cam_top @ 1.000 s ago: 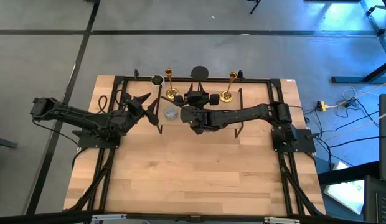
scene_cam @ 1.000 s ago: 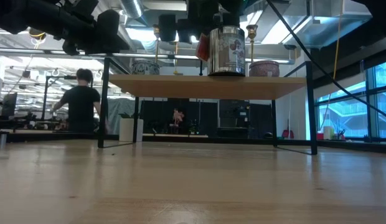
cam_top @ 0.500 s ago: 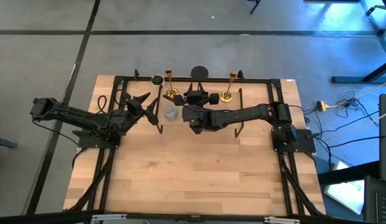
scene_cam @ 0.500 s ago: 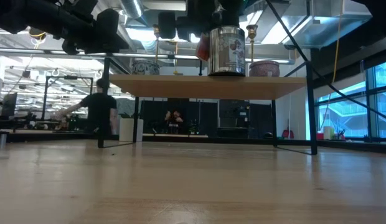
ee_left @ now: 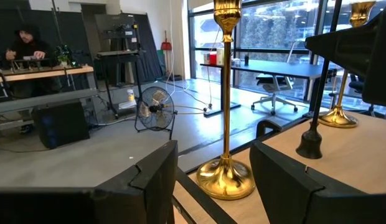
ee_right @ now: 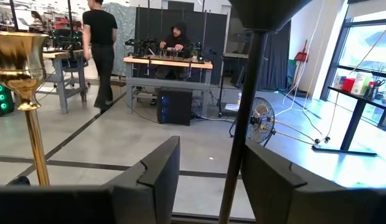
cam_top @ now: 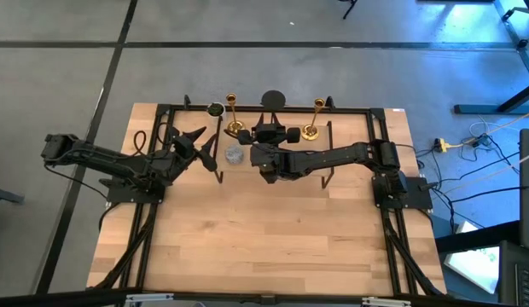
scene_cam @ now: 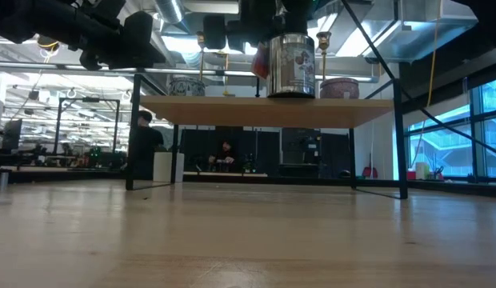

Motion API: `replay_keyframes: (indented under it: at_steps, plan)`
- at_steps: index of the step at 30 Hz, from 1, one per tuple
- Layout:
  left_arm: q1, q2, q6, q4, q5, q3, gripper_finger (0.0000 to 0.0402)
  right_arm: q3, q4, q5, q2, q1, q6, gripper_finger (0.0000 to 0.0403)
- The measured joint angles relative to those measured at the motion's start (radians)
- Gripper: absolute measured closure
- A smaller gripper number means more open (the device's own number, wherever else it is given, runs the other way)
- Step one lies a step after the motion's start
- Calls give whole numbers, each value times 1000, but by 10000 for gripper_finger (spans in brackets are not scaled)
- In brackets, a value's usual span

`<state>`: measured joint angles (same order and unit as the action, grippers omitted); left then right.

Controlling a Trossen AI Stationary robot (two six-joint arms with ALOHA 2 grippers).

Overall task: Pick & Place candle stick holders
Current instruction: Put the black candle holder on the shelf, then return to Home Position

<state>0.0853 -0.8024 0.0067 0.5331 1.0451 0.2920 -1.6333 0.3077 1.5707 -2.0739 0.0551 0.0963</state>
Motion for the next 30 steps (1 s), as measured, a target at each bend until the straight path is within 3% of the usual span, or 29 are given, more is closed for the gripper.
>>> replay_keyframes:
  at_steps: [8, 22, 30]
  plan:
    - [0, 0, 0, -1, 0, 0, 206, 0, 19, 0, 0, 0, 0, 232]
    - [0, 2, 16, -8, 0, 0, 206, 0, 56, 0, 0, 10, -7, 136]
    - [0, 2, 16, -8, 0, 0, 206, 0, 149, 0, 0, 31, -108, 124]
